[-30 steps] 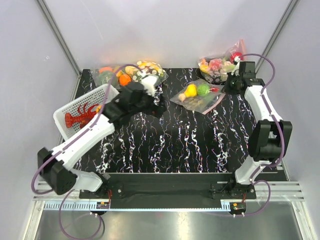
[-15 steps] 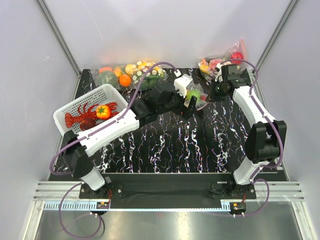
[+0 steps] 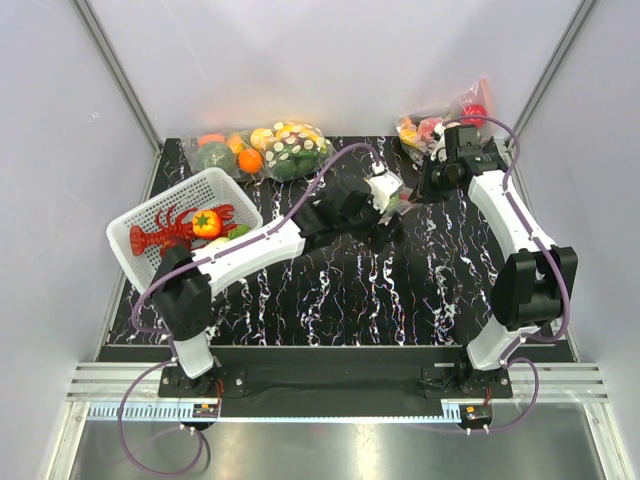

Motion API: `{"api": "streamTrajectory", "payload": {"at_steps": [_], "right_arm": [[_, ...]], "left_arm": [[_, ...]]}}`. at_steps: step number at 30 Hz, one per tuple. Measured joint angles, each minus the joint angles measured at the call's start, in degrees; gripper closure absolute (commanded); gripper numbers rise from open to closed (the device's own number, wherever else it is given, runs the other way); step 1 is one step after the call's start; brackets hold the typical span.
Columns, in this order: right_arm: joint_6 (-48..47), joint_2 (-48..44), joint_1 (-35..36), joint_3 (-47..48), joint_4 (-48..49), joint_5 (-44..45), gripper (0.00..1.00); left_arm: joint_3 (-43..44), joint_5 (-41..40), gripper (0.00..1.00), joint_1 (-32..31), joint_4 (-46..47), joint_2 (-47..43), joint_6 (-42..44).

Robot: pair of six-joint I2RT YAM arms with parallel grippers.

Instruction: Open the zip-top bag and remove the fake food

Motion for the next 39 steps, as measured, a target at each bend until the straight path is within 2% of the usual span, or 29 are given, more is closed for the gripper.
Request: {"api": "streamTrajectory", "payload": {"at_steps": [1,2,4,5,6,7,9,12,15,22,29,39], "right_arm": [[0.0,-0.2,0.1,0.0,-0.3,0.0,1.00],[0.0,-0.3,0.1,0.0,-0.7,-0.1,1.00],[0.2,-0.4,0.1,0.0,-1.3,-0.1,1.00],[0.4,-0.5,0.1,0.0,-1.5,-0.2,1.00],[0.6,-0.7,0.1,0.0,-1.8,-0.2,1.00],[1.0,-0.9,0.1,0.1,-2.2,-0.1,0.96],[2.1,-1.4,0.1,0.6,-2.9,0.0,0.69],[3.7,-2.6,0.1,2.0,-3.8,0.5,0.40],[5.1,-4.9,0.2,3.3,-4.4,1.7,0.32],[9.7,-12.2,0.3,3.5,-6.2,8.0,0.30],[15.5,-20.3,0.3,-3.7,-6.8,12.3,0.28],[20.4,-16.9,-0.5,-7.9,-5.7,12.7,0.28]], "left_arm": [[0.0,0.0,0.04,-0.1,-0.2,0.5,0.3],[0.0,0.0,0.20,-0.2,-0.4,1.2,0.5],[0.0,-0.1,0.45,-0.4,-1.0,2.3,0.8],[0.0,-0.2,0.63,-0.4,-1.4,2.8,1.0],[0.0,-0.2,0.91,-0.4,-1.8,3.1,1.0],[0.0,-0.3,1.00,-0.4,-2.3,3.3,1.1],[0.0,-0.4,1.00,-0.5,-2.7,3.6,1.6],[0.0,-0.7,1.00,-0.5,-2.7,3.6,1.3],[-0.1,-1.6,1.00,-0.5,-2.8,3.6,0.5],[-0.1,-3.8,1.00,-0.5,-2.8,3.6,-2.6],[-0.1,-5.9,1.00,-0.5,-3.2,3.6,-5.2],[-4.1,-8.6,1.00,-0.9,-2.3,3.0,-6.3]]}}
